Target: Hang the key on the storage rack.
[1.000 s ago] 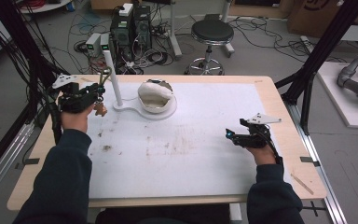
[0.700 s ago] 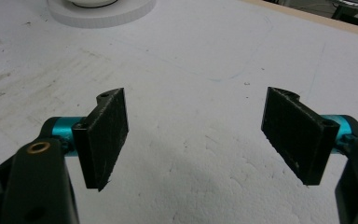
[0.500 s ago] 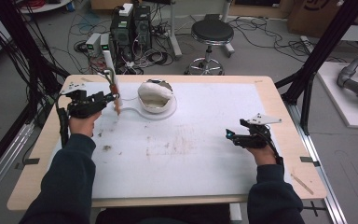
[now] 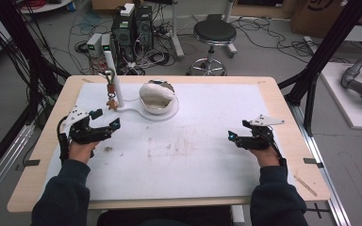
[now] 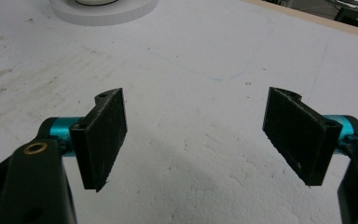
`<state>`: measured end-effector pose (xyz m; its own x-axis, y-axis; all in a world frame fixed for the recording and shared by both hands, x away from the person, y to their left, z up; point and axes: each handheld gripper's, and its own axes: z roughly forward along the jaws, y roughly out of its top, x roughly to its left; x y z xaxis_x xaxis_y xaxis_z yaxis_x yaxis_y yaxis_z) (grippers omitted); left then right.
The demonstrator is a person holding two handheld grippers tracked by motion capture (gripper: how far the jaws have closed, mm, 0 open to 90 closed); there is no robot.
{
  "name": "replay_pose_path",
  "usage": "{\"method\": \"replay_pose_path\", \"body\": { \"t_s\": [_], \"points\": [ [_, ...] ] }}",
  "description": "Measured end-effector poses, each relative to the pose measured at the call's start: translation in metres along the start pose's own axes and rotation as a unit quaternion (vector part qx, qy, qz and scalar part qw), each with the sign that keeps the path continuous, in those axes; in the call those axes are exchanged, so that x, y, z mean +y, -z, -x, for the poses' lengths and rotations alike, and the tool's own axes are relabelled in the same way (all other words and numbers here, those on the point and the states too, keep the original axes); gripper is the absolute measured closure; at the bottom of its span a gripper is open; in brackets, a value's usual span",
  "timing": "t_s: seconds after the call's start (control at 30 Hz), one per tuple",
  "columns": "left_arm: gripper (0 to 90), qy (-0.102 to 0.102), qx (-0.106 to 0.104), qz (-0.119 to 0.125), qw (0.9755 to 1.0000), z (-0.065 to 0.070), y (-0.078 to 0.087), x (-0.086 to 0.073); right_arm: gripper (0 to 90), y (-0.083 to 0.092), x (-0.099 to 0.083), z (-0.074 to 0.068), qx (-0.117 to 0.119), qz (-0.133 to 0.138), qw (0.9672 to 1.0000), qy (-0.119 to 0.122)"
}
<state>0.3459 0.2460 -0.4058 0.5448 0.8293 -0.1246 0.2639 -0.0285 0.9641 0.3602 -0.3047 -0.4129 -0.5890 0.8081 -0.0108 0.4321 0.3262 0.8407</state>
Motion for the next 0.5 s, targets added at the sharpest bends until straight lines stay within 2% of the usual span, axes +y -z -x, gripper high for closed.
{"method": "replay_pose_path", "body": {
  "t_s": [0.07,0.17,0.37,0.5],
  "points": [
    [12.7,-0.001,-0.002,-0.003,1.0,0.003,0.001,-0.006,22.0,0.0,0.0,0.001,0.0,0.0,1.0,-0.002],
    [12.7,0.0,0.007,-0.004,1.0,0.005,0.002,-0.012,21.8,0.002,-0.001,0.002,0.0,0.002,1.0,0.0],
    [12.7,0.0,0.015,0.001,0.9999,0.008,0.005,-0.013,21.7,0.006,-0.004,0.006,-0.006,0.004,1.0,-0.001],
    [12.7,0.001,0.015,-0.007,0.9999,0.011,0.004,-0.016,21.7,0.008,-0.005,0.007,-0.009,0.009,0.9999,-0.001]
  ]
}}
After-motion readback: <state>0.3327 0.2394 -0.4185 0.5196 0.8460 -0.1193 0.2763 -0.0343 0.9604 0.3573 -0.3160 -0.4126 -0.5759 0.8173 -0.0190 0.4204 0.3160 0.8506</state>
